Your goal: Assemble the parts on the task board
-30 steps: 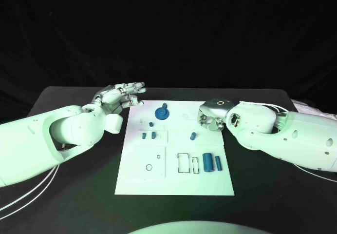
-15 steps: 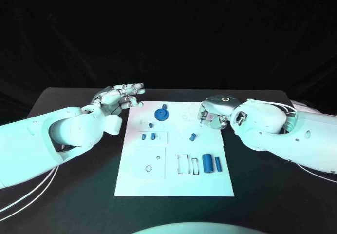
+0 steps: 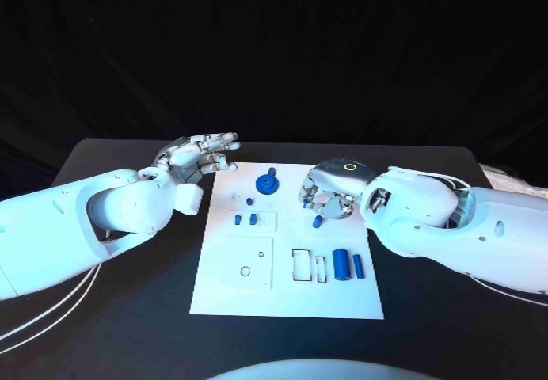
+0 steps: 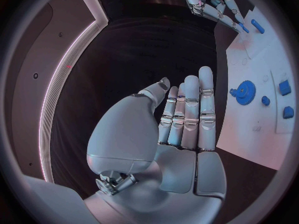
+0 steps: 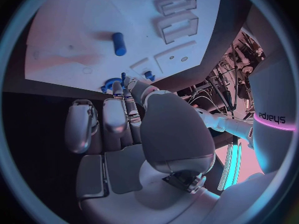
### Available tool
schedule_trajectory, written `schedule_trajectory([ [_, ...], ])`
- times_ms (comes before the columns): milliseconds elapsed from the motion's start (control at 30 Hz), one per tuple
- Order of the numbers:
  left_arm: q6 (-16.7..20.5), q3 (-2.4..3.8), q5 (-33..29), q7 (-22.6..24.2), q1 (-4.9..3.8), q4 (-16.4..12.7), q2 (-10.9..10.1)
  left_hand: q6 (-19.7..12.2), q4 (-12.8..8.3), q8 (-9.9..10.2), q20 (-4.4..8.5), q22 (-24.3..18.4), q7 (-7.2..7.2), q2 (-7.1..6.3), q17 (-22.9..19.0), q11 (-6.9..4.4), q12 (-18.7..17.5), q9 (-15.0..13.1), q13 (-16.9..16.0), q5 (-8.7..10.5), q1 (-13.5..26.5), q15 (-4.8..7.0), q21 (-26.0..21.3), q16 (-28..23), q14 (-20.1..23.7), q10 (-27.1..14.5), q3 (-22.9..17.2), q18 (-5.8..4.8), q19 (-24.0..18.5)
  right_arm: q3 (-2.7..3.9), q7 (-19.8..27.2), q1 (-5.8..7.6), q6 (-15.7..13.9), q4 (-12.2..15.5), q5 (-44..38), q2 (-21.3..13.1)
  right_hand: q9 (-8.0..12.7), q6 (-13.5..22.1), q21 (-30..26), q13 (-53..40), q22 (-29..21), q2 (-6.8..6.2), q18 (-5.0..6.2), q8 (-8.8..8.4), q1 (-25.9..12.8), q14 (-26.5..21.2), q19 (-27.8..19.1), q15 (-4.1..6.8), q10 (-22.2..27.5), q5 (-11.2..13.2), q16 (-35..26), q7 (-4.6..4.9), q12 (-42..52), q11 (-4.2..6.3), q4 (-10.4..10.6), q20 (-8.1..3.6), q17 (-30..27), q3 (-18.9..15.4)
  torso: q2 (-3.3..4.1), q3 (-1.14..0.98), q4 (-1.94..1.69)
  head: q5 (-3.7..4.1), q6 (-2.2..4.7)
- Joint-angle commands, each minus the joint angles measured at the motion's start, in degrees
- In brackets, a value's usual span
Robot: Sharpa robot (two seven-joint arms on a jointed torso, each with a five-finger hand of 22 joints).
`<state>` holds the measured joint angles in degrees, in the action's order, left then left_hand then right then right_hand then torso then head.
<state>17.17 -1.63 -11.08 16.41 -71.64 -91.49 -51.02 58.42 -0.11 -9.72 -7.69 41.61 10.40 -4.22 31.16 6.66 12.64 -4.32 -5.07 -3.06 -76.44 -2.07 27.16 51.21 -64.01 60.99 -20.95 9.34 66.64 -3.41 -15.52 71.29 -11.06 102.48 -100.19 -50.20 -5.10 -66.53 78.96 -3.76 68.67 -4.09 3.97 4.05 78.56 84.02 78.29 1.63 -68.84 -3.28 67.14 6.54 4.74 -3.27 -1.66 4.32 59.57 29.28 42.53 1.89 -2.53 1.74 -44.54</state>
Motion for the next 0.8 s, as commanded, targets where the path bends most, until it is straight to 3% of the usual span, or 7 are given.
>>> schedule_trajectory([
  [33,-1.1,0.03,0.3,0.9,0.00,0.0,0.2,-0.4,-0.1,-0.3,0.03,0.0,0.13,0.27,-0.1,0.08,0.3,0.1,-0.1,0.19,0.2,0.00,-0.3,0.3,0.2,-0.3,0.3,1.05,0.5,0.00,0.9,-0.34,0.2,0.6,1.3,1.5,-0.1,0.0,0.2,0.0,-0.1,-0.03,0.53,-0.22,-0.6,1.5,0.0,-0.35,-0.3,-0.1,0.2,0.46,-0.2,-0.34,0.1,0.41,0.0,0.2,-0.03,0.12,0.02,-0.42,-0.10],
  [133,-1.1,0.03,0.3,0.9,0.01,0.1,0.3,-0.4,-0.1,-0.3,0.03,0.0,0.13,0.27,-0.1,0.08,0.3,0.1,-0.1,0.19,0.2,0.00,-0.3,0.3,0.2,-0.3,0.3,1.05,0.5,-0.05,1.2,-0.71,1.0,0.2,1.3,3.7,-0.1,0.1,0.1,0.0,-0.1,-0.04,0.54,-0.22,-0.6,1.5,0.0,-0.38,-0.2,-0.1,0.2,0.49,-0.2,-0.37,0.1,0.43,-0.1,0.2,-0.02,0.08,0.27,-1.00,-0.21],
  [300,-1.3,0.03,0.3,1.0,0.01,0.1,0.6,-0.4,-0.1,-0.3,0.03,0.0,0.13,0.27,-0.1,0.08,0.3,0.1,-0.1,0.19,0.2,0.00,-0.3,0.3,0.2,-0.3,0.3,1.05,0.5,-0.21,1.8,-1.96,2.1,-1.0,1.2,7.0,-0.1,0.2,0.1,0.1,-0.3,0.05,0.60,-0.30,-0.4,1.4,-0.1,-0.58,-0.2,-0.9,0.2,0.69,-0.4,-0.54,-0.2,0.68,-0.1,0.7,-0.06,0.14,0.15,-1.38,-0.51],
  [433,-1.3,0.04,0.3,1.0,0.02,0.1,0.7,-0.4,-0.1,-0.3,0.03,-0.1,0.11,0.32,-0.1,0.06,0.4,0.1,-0.1,0.19,0.1,0.00,-0.3,0.3,0.3,-0.3,0.4,1.05,0.5,-0.41,2.3,-2.88,2.7,-2.1,1.1,8.9,-0.1,0.3,0.0,0.1,-0.4,0.02,0.63,-0.31,-0.5,1.4,-0.2,-0.63,-0.1,-1.1,0.2,0.75,-0.5,-0.60,-0.3,0.73,-0.1,0.8,-0.03,0.07,0.20,-1.86,-0.75],
  [800,-1.5,0.04,0.8,0.9,0.02,0.2,1.1,-0.4,-0.1,-0.4,0.03,-0.2,0.10,0.37,-0.1,0.05,0.5,0.1,-0.1,0.19,0.0,0.00,-0.4,0.3,0.3,-0.4,0.5,1.06,0.5,-0.97,2.6,-4.49,3.4,-3.8,-1.1,12.1,0.0,0.4,-0.1,0.1,-0.6,-0.02,0.68,-0.33,-0.6,1.4,-0.3,-0.72,-0.1,-1.2,0.2,0.88,-0.6,-0.71,-0.3,0.80,-0.2,0.8,0.00,0.08,0.23,-2.40,-1.28],
])
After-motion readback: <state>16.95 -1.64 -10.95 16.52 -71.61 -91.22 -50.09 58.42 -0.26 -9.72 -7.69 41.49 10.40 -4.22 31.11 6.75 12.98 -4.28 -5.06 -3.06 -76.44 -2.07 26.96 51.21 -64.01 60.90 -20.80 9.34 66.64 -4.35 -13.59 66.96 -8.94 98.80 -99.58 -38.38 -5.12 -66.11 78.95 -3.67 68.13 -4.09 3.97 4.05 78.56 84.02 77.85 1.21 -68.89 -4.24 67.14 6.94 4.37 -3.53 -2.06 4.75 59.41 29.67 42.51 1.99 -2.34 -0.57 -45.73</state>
